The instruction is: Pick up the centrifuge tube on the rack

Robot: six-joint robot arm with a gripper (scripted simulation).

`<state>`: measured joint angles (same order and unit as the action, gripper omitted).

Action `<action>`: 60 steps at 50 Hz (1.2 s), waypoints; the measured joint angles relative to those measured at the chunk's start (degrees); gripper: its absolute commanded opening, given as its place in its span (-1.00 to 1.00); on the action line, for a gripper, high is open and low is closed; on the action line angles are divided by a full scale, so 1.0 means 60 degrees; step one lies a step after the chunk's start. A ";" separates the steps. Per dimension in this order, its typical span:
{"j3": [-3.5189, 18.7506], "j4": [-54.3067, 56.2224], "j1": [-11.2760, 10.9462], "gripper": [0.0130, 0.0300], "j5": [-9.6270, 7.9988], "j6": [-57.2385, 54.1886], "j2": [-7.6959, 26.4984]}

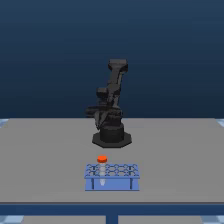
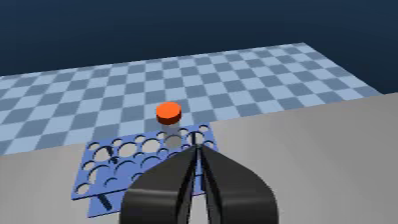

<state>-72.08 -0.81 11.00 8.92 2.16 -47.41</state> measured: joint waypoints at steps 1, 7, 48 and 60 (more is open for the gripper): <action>0.0000 0.0000 0.0000 1.00 0.0000 0.0000 0.0000; 0.0000 0.0000 0.0000 1.00 0.0000 0.0000 0.0000; 0.0342 -0.0500 -0.0065 1.00 0.0158 0.0390 0.0791; 0.0862 -0.1198 -0.0145 1.00 0.0310 0.0932 0.1796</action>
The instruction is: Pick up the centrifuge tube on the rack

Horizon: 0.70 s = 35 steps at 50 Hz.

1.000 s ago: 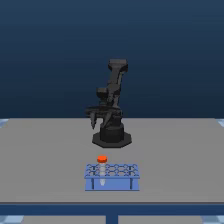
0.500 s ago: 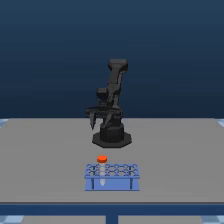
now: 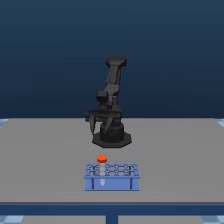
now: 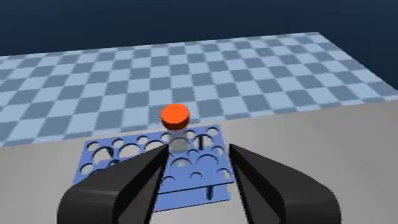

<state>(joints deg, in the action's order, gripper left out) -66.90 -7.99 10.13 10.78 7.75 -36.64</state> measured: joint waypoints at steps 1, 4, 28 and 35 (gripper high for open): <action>0.0056 -0.0077 -0.0008 1.00 0.0011 0.0069 0.0098; 0.0234 -0.0321 -0.0030 1.00 0.0037 0.0261 0.0395; 0.1872 -0.3123 -0.0186 1.00 -0.0043 0.2608 0.2595; 0.2297 -0.4152 -0.0218 1.00 -0.0126 0.3515 0.3058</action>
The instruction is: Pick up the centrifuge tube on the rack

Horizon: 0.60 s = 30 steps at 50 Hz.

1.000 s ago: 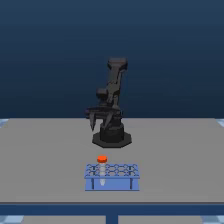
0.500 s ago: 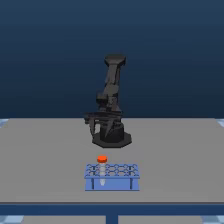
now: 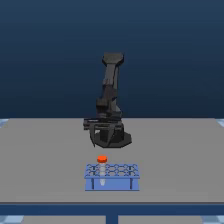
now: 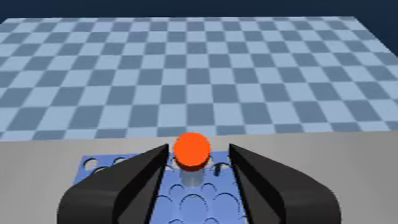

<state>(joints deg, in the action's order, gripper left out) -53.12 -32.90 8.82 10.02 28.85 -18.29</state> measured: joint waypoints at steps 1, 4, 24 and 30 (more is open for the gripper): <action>0.0053 -0.0150 -0.0005 1.00 -0.0012 0.0151 0.0055; 0.0202 -0.0589 -0.0015 1.00 -0.0045 0.0551 0.0204; 0.0903 -0.3011 -0.0062 1.00 -0.0198 0.2866 0.0870; 0.1045 -0.3532 -0.0071 1.00 -0.0226 0.3374 0.1004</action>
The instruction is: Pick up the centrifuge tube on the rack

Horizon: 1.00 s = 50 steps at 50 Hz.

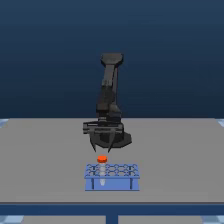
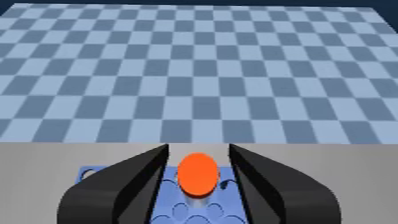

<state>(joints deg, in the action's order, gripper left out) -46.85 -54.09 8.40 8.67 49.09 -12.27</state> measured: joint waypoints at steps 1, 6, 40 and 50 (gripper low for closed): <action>0.0021 -0.0078 -0.0002 1.00 -0.0004 0.0084 0.0020; 0.0115 -0.0417 -0.0007 1.00 -0.0022 0.0424 0.0110; 0.0283 -0.0718 -0.0022 1.00 -0.0032 0.0822 0.0348; 0.0196 -0.0163 -0.0020 1.00 0.0004 0.0316 0.0326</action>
<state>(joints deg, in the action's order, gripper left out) -45.67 -55.07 8.28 8.69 50.98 -10.31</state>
